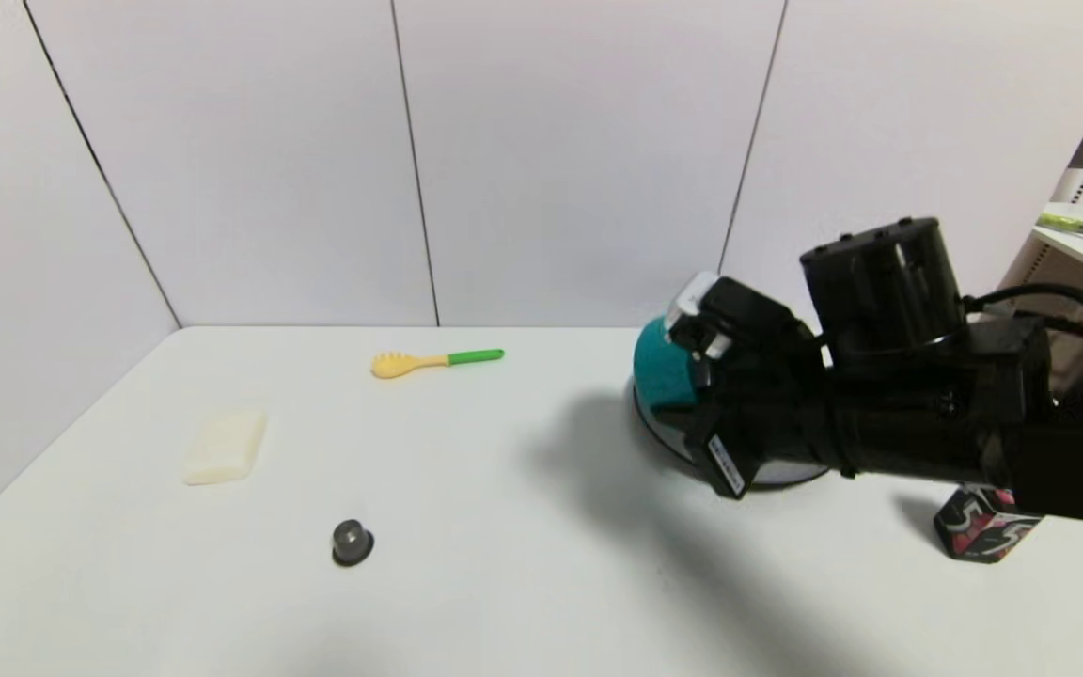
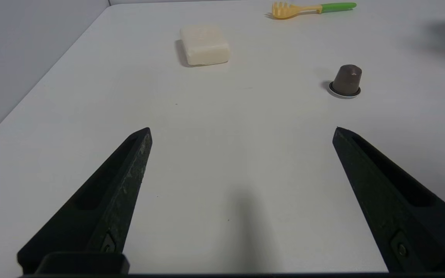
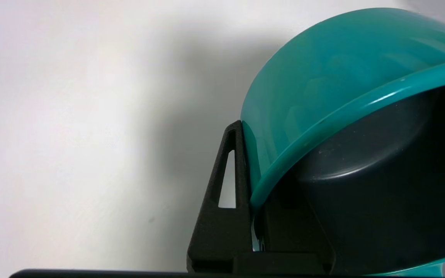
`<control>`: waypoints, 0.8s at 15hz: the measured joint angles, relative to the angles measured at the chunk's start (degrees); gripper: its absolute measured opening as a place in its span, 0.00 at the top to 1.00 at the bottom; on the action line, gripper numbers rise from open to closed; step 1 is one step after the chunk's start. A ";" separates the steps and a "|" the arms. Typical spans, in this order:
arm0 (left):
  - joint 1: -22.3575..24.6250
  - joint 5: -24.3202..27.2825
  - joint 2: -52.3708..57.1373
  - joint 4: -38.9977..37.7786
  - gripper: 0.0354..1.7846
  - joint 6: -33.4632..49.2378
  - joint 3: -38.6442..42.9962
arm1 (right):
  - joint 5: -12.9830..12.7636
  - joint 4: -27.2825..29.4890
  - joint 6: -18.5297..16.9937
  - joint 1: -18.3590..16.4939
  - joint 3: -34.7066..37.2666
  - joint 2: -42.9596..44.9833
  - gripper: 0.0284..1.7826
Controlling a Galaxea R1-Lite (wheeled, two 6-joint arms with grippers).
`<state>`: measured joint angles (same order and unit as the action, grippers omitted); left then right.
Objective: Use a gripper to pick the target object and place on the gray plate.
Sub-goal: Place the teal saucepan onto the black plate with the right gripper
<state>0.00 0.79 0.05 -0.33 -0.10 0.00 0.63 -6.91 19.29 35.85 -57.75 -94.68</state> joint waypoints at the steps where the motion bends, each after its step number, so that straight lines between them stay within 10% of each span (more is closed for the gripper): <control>1: 0.00 -0.02 0.00 0.00 0.06 -0.01 0.00 | 0.00 0.02 0.94 -1.93 -2.36 -0.49 0.94; 12: 0.00 0.00 0.00 0.00 0.06 0.02 0.00 | 0.10 5.66 21.11 -13.92 -11.37 -14.56 0.94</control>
<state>0.00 0.79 0.05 -0.33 -0.07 0.00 0.73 -1.26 40.40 21.93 -69.12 -109.24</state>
